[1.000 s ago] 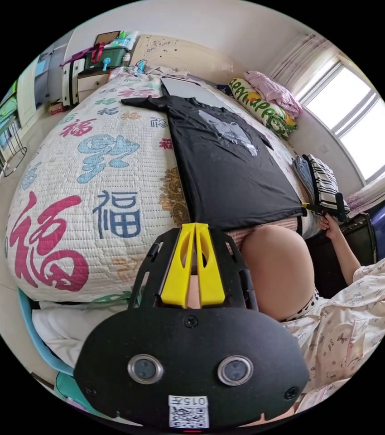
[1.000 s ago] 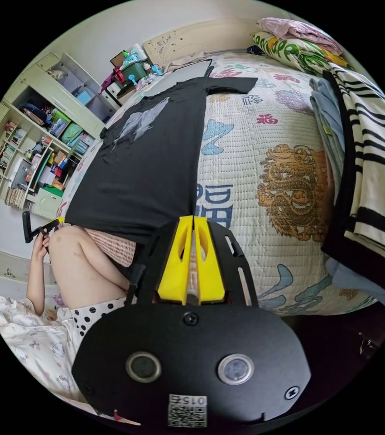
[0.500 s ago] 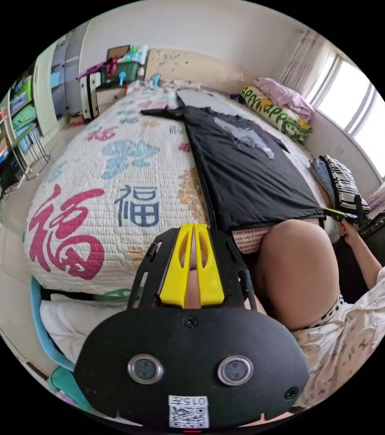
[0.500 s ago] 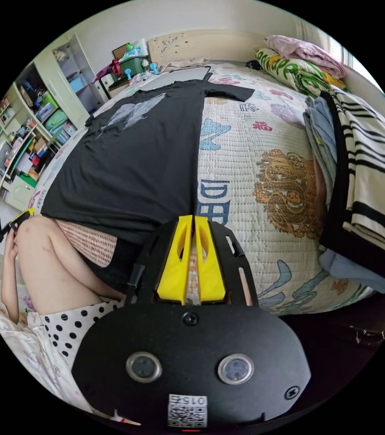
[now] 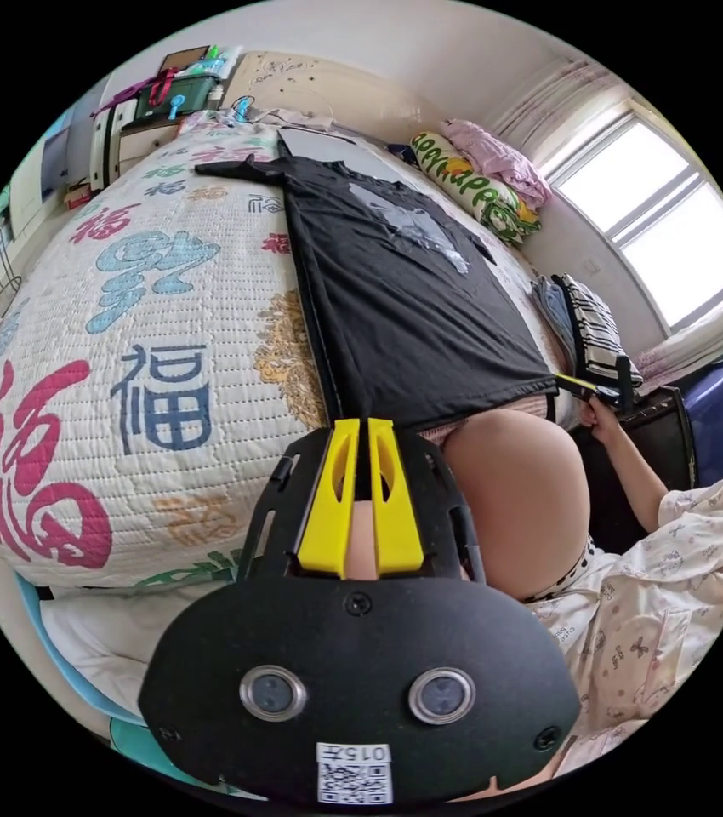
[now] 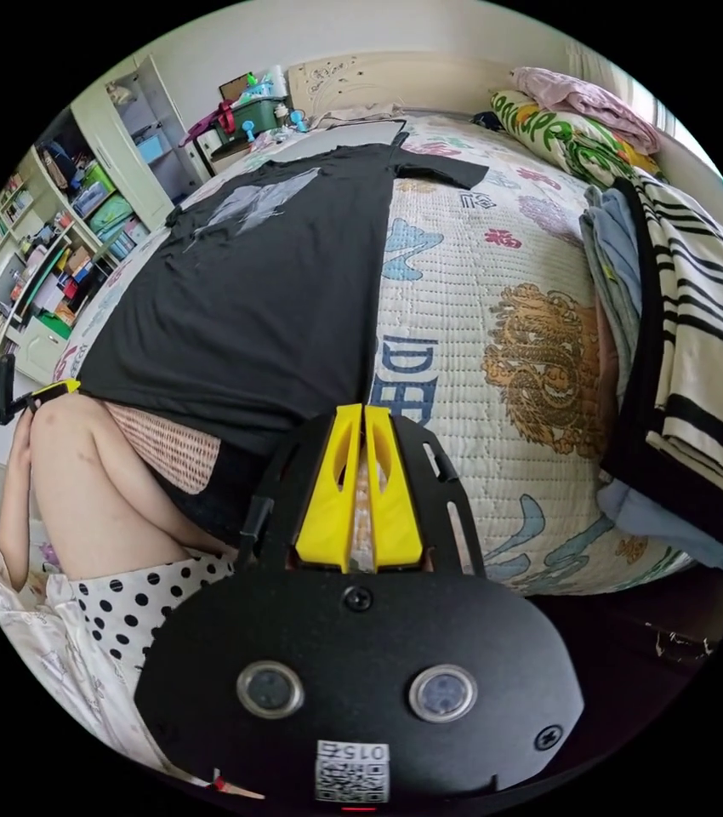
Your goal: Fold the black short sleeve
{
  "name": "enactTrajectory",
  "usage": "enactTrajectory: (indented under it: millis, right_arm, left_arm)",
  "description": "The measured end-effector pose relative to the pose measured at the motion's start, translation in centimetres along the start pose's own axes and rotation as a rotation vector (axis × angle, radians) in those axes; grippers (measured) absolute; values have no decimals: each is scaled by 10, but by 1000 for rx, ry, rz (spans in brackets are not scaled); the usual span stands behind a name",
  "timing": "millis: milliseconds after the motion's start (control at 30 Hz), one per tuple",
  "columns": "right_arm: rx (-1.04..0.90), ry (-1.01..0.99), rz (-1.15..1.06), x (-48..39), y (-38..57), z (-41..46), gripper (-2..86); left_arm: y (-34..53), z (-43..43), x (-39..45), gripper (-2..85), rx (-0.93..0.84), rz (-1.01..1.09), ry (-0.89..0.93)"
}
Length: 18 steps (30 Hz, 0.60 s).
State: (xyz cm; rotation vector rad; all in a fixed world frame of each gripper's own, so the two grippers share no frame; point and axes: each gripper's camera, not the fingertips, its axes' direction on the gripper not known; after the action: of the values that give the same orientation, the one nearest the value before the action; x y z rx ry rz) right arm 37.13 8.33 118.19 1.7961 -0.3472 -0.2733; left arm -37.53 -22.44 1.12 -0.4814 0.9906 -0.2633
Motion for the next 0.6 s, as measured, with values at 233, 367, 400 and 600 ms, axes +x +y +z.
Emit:
enactTrajectory:
  millis: [233,367,400,600]
  right_arm:
    - [-11,-51,36,-4,38,1,-3]
    - [-24,-13,4,-23,57,-4,-4]
    - [-33,-18,12,-22,58,-6,-5]
    - [37,-133,236,0,106,-85,-5]
  left_arm:
    - [5,-30,39,4,40,59,-155]
    - [-13,-23,51,4,-43,61,-197]
    - [-18,-24,54,4,-53,61,-198]
    - [-30,-30,81,2,-65,86,-239]
